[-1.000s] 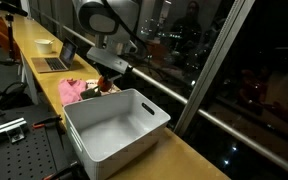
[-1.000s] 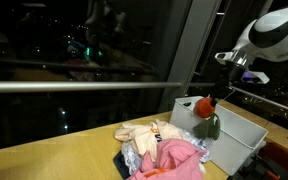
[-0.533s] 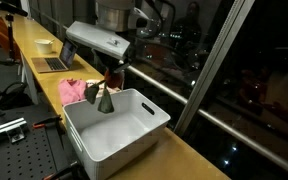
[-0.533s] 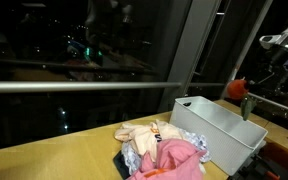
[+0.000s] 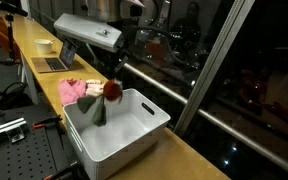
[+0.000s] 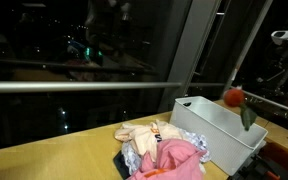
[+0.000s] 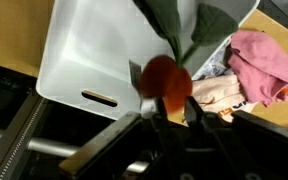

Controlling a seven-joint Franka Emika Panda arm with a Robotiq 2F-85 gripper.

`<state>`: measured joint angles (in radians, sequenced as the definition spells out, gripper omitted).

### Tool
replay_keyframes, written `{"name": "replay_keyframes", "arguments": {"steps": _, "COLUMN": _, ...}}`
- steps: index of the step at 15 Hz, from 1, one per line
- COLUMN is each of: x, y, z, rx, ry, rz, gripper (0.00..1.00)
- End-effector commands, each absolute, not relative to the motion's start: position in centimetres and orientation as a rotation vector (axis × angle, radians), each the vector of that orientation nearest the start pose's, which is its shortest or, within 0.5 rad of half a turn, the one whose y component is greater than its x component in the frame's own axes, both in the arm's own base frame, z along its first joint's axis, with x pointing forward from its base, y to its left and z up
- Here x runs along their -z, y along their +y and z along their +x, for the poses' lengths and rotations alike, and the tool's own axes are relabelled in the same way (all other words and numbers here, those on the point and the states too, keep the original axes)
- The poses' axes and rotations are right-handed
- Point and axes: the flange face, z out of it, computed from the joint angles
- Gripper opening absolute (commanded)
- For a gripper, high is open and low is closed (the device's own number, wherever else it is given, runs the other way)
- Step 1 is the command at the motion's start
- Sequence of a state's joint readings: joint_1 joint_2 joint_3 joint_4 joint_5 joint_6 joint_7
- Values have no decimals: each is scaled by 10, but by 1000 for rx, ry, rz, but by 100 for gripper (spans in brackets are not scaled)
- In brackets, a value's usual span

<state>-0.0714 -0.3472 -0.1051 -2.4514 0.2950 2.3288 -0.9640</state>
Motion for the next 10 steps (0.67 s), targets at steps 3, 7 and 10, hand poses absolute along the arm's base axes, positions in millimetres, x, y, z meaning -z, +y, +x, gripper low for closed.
{"name": "replay_keyframes", "arguments": {"steps": 3, "x": -454, "y": -54, "z": 444, "rx": 516, "ry": -932, "rz": -2908, "gripper": 73}}
{"name": "replay_keyframes", "arguments": {"steps": 7, "x": -459, "y": 11, "z": 460, "rx": 480, "ry": -1044, "rz": -2836, "gripper": 99}}
{"name": "replay_keyframes", "arguments": {"steps": 10, "x": -454, "y": 82, "z": 472, "rx": 443, "ry": -1137, "rz": -2839, "gripper": 100}}
